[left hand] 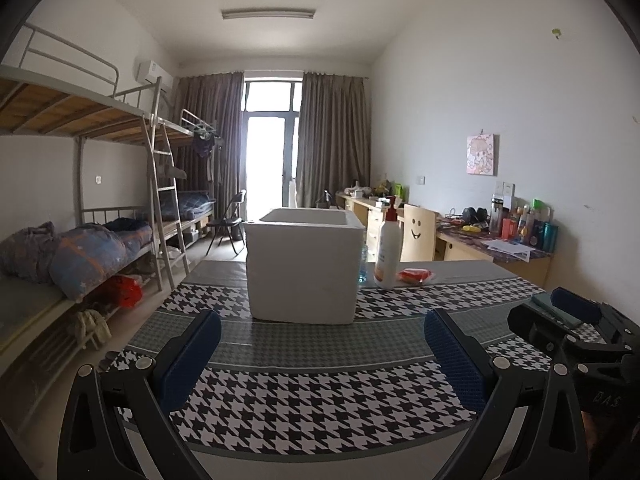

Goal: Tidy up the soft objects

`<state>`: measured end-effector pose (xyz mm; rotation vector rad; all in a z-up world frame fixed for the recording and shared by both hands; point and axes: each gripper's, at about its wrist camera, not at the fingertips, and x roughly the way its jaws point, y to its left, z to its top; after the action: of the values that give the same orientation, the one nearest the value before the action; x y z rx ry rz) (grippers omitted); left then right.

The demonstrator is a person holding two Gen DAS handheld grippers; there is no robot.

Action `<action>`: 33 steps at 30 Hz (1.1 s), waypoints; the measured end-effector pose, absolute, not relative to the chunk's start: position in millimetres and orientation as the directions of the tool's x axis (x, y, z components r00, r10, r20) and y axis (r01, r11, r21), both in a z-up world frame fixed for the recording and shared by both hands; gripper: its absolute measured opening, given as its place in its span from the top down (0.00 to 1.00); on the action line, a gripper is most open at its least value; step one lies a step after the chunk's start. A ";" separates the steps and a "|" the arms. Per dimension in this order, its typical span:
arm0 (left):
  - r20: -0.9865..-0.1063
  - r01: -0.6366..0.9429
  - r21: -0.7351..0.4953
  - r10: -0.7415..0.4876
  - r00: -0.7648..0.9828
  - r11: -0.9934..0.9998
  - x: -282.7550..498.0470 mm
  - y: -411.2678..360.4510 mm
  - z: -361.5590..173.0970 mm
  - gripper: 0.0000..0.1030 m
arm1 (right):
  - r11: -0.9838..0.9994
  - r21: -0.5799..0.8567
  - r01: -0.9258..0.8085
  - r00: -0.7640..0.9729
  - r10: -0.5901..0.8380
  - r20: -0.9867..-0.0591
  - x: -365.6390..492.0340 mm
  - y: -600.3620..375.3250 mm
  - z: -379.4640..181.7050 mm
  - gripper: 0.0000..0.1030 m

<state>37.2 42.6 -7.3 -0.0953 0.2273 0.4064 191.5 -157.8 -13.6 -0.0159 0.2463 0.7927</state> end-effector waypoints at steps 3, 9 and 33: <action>-0.243 -0.392 -0.048 0.370 0.897 0.919 35.8 40.8 -8.8 0.01 | 0.702 0.085 -0.707 0.675 0.706 -0.214 189.9 -161.6 -16.2 0.00; -0.238 -0.407 -0.041 0.387 0.891 0.912 31.3 39.4 -11.3 0.01 | 0.712 0.081 -0.697 0.683 0.694 -0.228 188.6 -164.3 -21.5 0.00; -0.196 -0.396 -0.024 0.384 0.902 0.918 12.1 27.5 -14.3 0.01 | 0.724 0.068 -0.687 0.708 0.687 -0.165 159.5 -180.2 -25.4 0.00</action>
<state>12.1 27.5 -14.3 -0.0633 0.1895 0.4038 159.5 -180.2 -25.4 0.0017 0.1843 0.7628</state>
